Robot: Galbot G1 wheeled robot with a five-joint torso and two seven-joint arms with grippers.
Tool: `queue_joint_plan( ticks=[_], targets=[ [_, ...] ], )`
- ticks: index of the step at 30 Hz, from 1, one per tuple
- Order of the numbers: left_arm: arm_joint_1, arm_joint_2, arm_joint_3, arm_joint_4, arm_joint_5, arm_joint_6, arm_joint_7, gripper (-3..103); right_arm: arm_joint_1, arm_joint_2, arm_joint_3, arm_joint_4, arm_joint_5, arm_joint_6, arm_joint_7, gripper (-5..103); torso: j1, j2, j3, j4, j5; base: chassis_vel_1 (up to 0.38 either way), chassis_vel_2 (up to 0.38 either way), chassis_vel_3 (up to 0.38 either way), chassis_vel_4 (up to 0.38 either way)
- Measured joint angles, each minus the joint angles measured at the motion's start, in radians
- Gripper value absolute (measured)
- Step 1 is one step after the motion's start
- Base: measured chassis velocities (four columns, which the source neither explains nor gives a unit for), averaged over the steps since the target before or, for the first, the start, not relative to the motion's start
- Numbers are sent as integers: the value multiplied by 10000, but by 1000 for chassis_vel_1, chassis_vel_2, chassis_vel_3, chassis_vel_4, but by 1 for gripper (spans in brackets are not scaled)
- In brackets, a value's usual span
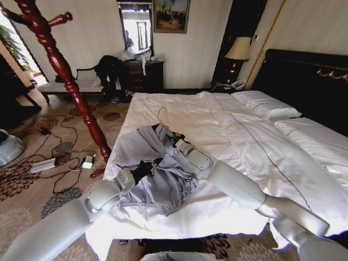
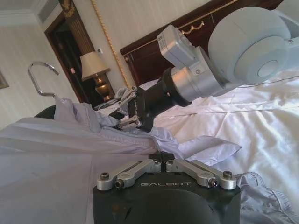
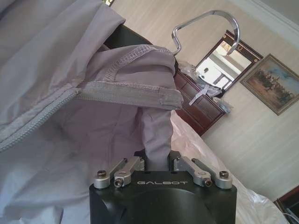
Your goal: Pick up the clothes from the bed and hang them on the clothes hanger.
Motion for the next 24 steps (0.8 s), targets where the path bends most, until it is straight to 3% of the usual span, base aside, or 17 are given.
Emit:
queue_joint_plan(
  ticks=[7,11,14,20,24],
  targets=[
    [790,239,-366,-252,71,-29,266,16,-104,-34,68,-120,-179,330,-2,21,0,0,-1,3,0,0,0,0,0],
    [1686,325,-874,-479,176,-42,345,38,-239,4,93,-214,-329,558,-28,21,0,0,-1,5,0,0,0,0,0],
    [1913,407,-976,-535,437,-188,348,43,-261,16,92,-226,-362,640,-41,21,-1,0,-1,2,-1,0,0,0,0],
    [2374,571,-1349,-878,600,-373,333,72,-314,-4,119,-291,-517,883,-61,21,-1,0,-1,1,0,0,0,0,0],
    [2702,682,-1603,-1028,611,-519,355,77,-401,-64,187,-287,-573,1009,-74,21,0,0,0,3,-2,0,0,0,0]
  ],
)
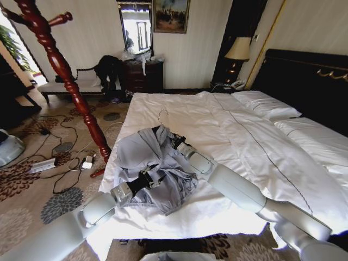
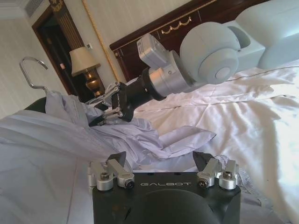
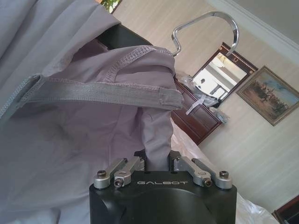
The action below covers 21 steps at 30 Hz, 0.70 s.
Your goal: Pick up the clothes from the bed and hang them on the clothes hanger.
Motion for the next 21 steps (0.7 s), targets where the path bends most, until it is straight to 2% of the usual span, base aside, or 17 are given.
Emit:
queue_joint_plan(
  ticks=[1,2,3,6,8,11,12,14,15,19,21],
  targets=[
    [163,102,-170,-151,-128,-57,10,88,-79,-42,69,19,-58,78,-9,21,0,0,0,-1,1,0,0,0,0],
    [295,172,-313,-328,-431,-86,0,93,-150,-81,141,32,-137,178,-16,21,-1,0,0,-2,1,0,0,0,0],
    [295,172,-313,-328,-431,-86,0,93,-150,-81,141,32,-137,178,-16,21,-1,0,0,-2,1,0,0,0,0],
    [400,321,-689,-719,-1491,-88,-260,99,-329,-191,272,79,-306,434,-60,21,-1,0,-1,-1,1,0,0,0,0],
    [344,361,-784,-814,-1794,-69,-359,100,-384,-219,315,108,-339,496,-75,21,0,0,0,-1,1,0,0,0,0],
    [81,505,-1288,-1053,-3025,76,-679,100,-518,-262,420,182,-497,705,-116,21,0,0,0,-3,1,0,0,0,0],
    [81,505,-1288,-1053,-3025,76,-679,100,-518,-262,420,182,-497,705,-116,21,0,0,0,-3,1,0,0,0,0],
    [-77,665,-1835,-1098,-3901,167,-880,100,-568,-302,491,240,-559,837,-127,21,0,0,0,-1,1,0,0,0,0],
    [-77,665,-1835,-1098,-3901,167,-880,100,-568,-302,491,240,-559,837,-127,21,0,0,0,-1,1,0,0,0,0],
    [-62,1023,-2665,-1021,-4893,240,-1052,100,-630,-423,631,335,-588,1008,-118,21,0,0,0,-3,1,0,0,0,0],
    [-19,1119,-2794,-1018,-5004,246,-1054,100,-655,-454,658,350,-632,1073,-122,21,0,0,0,-1,1,0,0,0,0]
  ],
)
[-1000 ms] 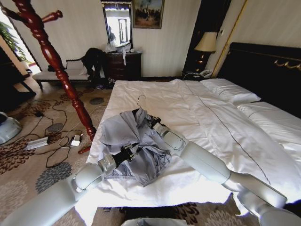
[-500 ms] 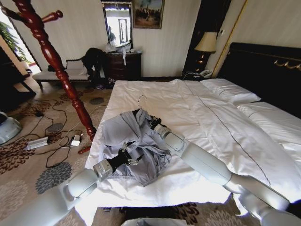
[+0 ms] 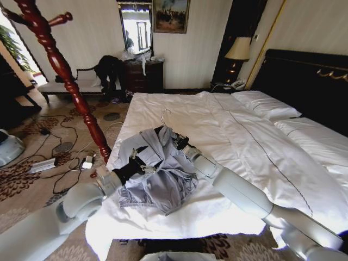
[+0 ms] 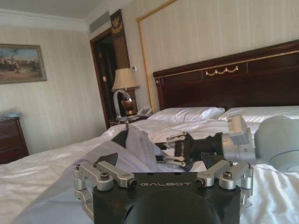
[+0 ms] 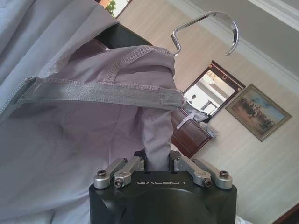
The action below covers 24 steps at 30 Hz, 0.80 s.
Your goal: Pick up the clothes from the bed and hang them on the clothes hanger.
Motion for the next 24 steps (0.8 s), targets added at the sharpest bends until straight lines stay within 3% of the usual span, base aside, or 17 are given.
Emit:
queue_joint_plan(
  ticks=[8,12,24],
  targets=[
    [124,349,-595,119,-652,21,100,100,-267,-69,218,18,-437,472,-79,21,0,0,0,-1,0,0,0,0,0],
    [150,545,-708,530,-826,-18,428,100,-291,-79,241,95,-494,638,-63,21,0,0,0,0,0,0,0,0,0],
    [-183,455,-648,1491,-1102,-116,763,100,-421,-281,339,18,-1526,1362,-294,21,0,-1,0,-1,0,0,0,0,0]
  ],
)
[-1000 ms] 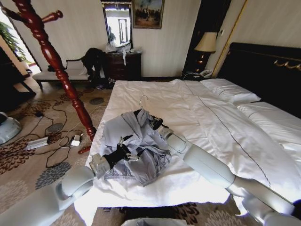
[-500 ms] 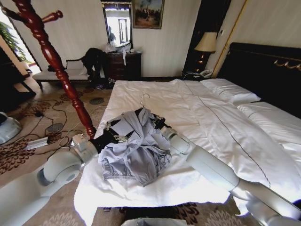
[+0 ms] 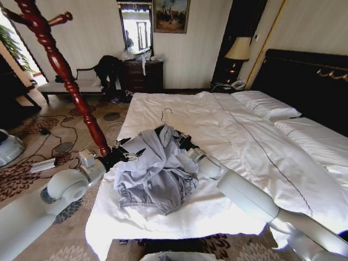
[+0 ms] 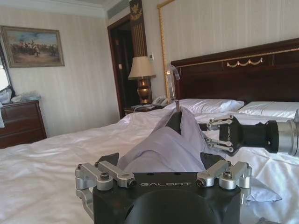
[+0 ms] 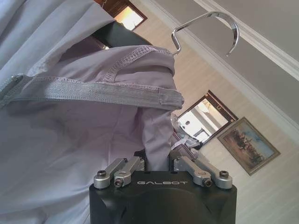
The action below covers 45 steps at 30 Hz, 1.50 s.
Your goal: Pick up the clothes from the bed and hang them on the clothes hanger.
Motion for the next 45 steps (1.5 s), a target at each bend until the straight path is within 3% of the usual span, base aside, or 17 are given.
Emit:
queue_joint_plan(
  ticks=[15,19,23,30,35,39,45],
  targets=[
    [-1273,141,1142,798,-515,101,392,97,-90,47,126,-199,-703,528,-83,21,0,0,0,0,-1,0,0,0,0],
    [-1776,280,1536,1192,-814,186,707,97,-81,108,135,-315,-973,680,-172,21,0,0,0,-1,0,0,0,0,0],
    [-2474,572,2091,1759,-927,235,1388,97,-12,291,44,-478,-1259,770,-212,21,1,0,1,1,1,0,0,0,0],
    [-2410,619,2191,1975,-910,239,2006,97,22,325,35,-575,-1296,828,-211,21,1,0,1,0,0,0,0,0,0],
    [-2810,339,2703,2103,-787,232,2143,97,87,303,-28,-531,-1374,921,-225,21,0,0,0,3,0,0,0,0,0],
    [-4086,-168,3848,2498,-652,231,2085,97,94,285,-116,-374,-1258,929,-226,21,1,0,0,-1,1,0,0,0,0],
    [-4798,-504,4513,2821,-635,252,2027,96,33,240,-122,-352,-1291,958,-220,21,1,0,1,-2,0,0,0,0,0]
  ],
)
